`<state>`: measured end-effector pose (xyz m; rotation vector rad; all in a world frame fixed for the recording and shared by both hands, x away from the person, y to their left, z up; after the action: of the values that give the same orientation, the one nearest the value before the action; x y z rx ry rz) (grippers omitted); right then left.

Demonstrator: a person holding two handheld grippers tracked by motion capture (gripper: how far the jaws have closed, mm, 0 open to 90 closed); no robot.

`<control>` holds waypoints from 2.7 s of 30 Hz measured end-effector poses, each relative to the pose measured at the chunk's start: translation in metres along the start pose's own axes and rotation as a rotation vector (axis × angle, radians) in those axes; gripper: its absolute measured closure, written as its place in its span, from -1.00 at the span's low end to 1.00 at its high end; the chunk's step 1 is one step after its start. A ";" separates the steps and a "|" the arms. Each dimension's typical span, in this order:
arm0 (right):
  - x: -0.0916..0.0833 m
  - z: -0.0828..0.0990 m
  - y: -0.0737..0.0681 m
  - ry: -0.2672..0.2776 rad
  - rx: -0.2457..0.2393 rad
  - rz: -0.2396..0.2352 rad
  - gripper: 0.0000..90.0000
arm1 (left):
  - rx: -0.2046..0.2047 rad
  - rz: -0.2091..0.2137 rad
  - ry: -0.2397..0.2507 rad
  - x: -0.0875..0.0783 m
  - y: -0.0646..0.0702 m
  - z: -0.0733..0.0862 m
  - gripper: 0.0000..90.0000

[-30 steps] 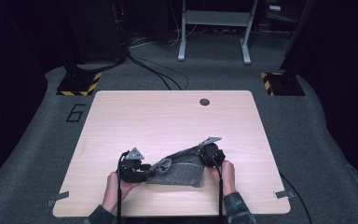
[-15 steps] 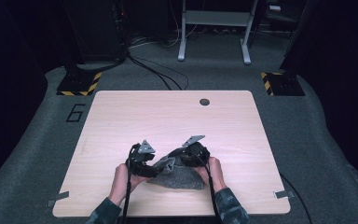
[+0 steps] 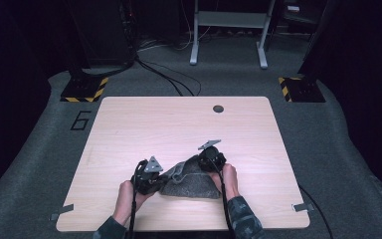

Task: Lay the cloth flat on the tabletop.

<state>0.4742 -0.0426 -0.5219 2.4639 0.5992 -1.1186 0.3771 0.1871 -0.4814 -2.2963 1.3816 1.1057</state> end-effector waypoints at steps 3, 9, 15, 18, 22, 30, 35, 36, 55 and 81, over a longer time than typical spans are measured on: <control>0.002 -0.001 0.006 -0.004 0.033 0.011 0.60 | -0.006 0.025 -0.016 -0.003 -0.001 0.005 0.81; -0.002 0.001 0.010 -0.008 0.046 0.004 0.40 | -0.075 0.051 -0.049 -0.006 -0.005 0.022 0.50; -0.025 0.003 0.001 0.051 0.018 -0.033 0.39 | -0.082 0.009 -0.004 -0.025 -0.002 0.016 0.15; -0.029 0.003 -0.005 0.053 -0.016 -0.057 0.39 | -0.082 -0.015 0.057 -0.034 -0.003 0.001 0.02; -0.031 0.002 -0.011 0.062 -0.027 -0.100 0.34 | -0.051 -0.037 0.053 -0.024 -0.007 -0.019 -0.17; -0.038 -0.010 -0.019 0.069 0.012 -0.251 0.26 | -0.031 0.036 -0.021 0.016 -0.004 -0.006 0.48; -0.022 -0.019 -0.029 0.028 0.002 -0.253 0.77 | 0.012 0.069 -0.021 0.023 0.002 0.000 0.76; -0.022 -0.019 -0.029 0.028 0.002 -0.253 0.77 | 0.012 0.069 -0.021 0.023 0.002 0.000 0.77; -0.014 -0.012 -0.045 -0.050 -0.013 -0.248 0.56 | 0.123 0.081 -0.088 0.037 0.026 0.017 0.74; -0.017 -0.062 -0.025 0.065 0.018 -0.233 0.19 | 0.038 0.108 0.020 -0.002 0.009 0.005 -0.17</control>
<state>0.4890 0.0051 -0.4741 2.5024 0.9200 -1.1346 0.3662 0.1862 -0.4819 -2.2363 1.5367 1.0799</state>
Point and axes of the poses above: each handheld gripper's, and its own axes: x roughly forward along the jaws, z roughly out of its underside, y roughly to its right, the point moved 2 cm from there along x, roughly forward along the jaws, and after that the axes turned 10 degrees about z, right-handed, at the moved point
